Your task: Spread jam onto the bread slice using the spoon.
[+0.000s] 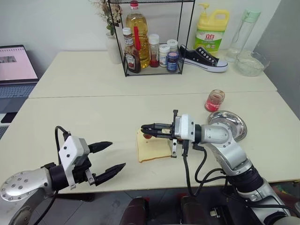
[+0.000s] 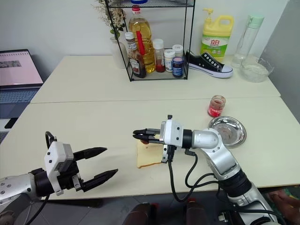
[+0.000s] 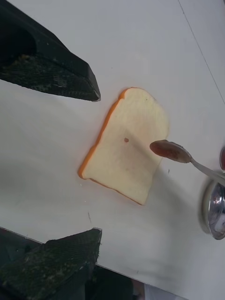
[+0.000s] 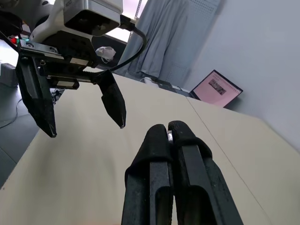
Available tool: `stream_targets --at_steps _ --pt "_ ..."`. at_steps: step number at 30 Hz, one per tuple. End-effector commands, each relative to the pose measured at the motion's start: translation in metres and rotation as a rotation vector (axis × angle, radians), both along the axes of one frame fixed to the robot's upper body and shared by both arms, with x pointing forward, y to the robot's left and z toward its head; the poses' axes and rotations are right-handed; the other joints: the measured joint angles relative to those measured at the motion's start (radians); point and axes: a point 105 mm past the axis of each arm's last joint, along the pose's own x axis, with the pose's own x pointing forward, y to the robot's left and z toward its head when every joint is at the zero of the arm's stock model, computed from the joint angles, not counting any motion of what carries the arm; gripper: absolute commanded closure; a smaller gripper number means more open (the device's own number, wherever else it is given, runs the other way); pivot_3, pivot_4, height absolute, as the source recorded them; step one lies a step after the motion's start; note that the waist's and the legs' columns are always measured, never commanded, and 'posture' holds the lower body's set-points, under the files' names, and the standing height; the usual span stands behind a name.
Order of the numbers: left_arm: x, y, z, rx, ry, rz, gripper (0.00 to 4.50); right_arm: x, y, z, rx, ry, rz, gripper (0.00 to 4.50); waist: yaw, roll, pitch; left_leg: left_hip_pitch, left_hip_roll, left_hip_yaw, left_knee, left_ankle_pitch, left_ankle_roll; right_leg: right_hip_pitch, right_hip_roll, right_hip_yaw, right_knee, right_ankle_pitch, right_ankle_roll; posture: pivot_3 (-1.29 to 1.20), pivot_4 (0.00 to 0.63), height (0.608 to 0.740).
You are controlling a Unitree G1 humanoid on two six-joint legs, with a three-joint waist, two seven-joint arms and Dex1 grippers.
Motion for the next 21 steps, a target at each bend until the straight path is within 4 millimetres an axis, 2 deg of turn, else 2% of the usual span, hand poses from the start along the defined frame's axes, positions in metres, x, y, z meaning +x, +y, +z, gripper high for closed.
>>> stream_targets --at_steps 1,11,20,21 --pt "-0.001 -0.006 0.009 0.005 -0.036 -0.034 0.00 -0.009 -0.001 0.016 0.022 -0.106 0.042 4.48 0.000 0.000 0.000 0.000 0.000 0.000 0.000 0.000 0.000 0.000 0.000 0.000 0.000 0.000 0.000 0.00 0.150 0.740" --pt "0.006 -0.010 0.010 -0.003 -0.058 -0.046 0.00 -0.009 -0.008 0.012 -0.004 -0.173 0.049 4.48 0.001 0.000 0.000 0.000 0.000 0.000 0.000 0.000 0.000 0.000 0.000 0.000 0.000 0.000 0.000 0.00 0.150 0.740" --pt "0.012 -0.008 0.012 0.013 -0.069 -0.061 0.00 -0.007 -0.013 -0.004 -0.019 -0.121 0.020 4.48 0.001 0.000 0.000 0.000 0.000 0.000 0.000 0.000 0.000 0.000 0.000 0.000 0.000 0.000 0.000 0.00 0.150 0.740" --pt "0.012 -0.007 0.013 0.018 -0.070 -0.064 0.00 -0.006 -0.011 0.000 -0.005 -0.120 0.017 4.48 0.001 0.000 0.000 0.000 0.000 0.000 0.000 0.000 0.000 0.001 0.000 0.000 0.000 0.000 0.000 0.00 0.150 0.740"
